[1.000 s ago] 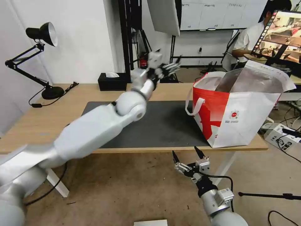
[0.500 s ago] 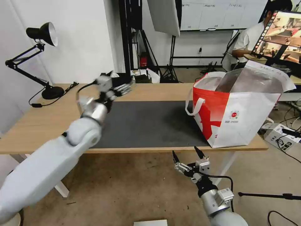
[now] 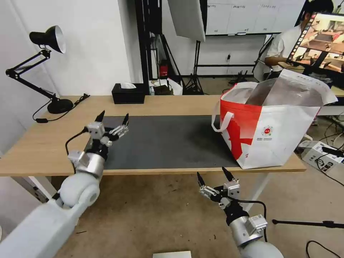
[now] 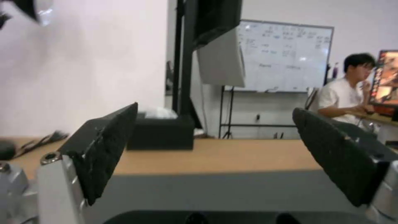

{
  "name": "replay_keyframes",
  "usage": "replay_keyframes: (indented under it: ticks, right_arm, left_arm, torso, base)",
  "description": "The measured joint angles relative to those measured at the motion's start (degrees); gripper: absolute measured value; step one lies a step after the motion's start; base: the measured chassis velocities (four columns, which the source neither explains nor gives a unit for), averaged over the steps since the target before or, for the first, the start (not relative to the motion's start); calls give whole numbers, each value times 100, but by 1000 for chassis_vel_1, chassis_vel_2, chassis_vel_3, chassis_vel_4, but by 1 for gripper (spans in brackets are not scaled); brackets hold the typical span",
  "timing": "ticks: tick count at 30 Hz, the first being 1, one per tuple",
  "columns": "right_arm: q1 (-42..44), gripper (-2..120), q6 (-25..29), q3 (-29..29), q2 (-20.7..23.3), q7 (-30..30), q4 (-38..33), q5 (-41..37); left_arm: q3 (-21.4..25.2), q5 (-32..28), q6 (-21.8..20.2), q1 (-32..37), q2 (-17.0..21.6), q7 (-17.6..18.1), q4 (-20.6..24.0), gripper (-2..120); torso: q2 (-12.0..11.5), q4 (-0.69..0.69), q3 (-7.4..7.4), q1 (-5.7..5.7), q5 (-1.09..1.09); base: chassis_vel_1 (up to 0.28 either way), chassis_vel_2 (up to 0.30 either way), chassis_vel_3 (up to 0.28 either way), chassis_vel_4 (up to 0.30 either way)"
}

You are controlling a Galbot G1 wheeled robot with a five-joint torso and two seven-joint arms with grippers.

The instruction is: Pick up the trash from the table and place it into the takeout bag.

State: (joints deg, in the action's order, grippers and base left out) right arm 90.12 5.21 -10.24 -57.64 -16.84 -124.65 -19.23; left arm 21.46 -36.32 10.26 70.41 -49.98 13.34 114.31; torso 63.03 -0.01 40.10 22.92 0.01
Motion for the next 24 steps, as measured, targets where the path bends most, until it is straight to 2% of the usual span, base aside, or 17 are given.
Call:
replay_keyframes:
  ticks: [1, 4, 9, 12, 16, 24]
  right_arm:
    - [0, 100, 0, 0, 0, 0, 0, 0]
    - [0, 100, 0, 0, 0, 0, 0, 0]
    - [0, 100, 0, 0, 0, 0, 0, 0]
    - [0, 100, 0, 0, 0, 0, 0, 0]
    - [0, 100, 0, 0, 0, 0, 0, 0]
    - [0, 100, 0, 0, 0, 0, 0, 0]
  left_arm:
    - [0, 0, 0, 0, 0, 0, 0, 100]
    - [588, 206, -12, 793, -332, -38, 209, 100]
    - [889, 361, -44, 1213, -541, -55, 324, 100]
    - [1222, 623, -95, 1909, -907, -213, 512, 100]
    - [1396, 802, 3, 2286, -1116, -389, 539, 100]
    - [1533, 860, 187, 2659, -1210, -608, 534, 100]
  torso:
    - [0, 0, 0, 0, 0]
    - [0, 2, 0, -1, 0]
    - [0, 1, 0, -1, -1]
    - [0, 2, 0, -1, 0]
    - [0, 1, 0, 0, 0]
    - [0, 1, 0, 0, 0]
  base:
    - [0, 0, 0, 0]
    - [0, 0, 0, 0]
    - [0, 0, 0, 0]
    - [0, 0, 0, 0]
    - [0, 0, 0, 0]
    - [0, 0, 0, 0]
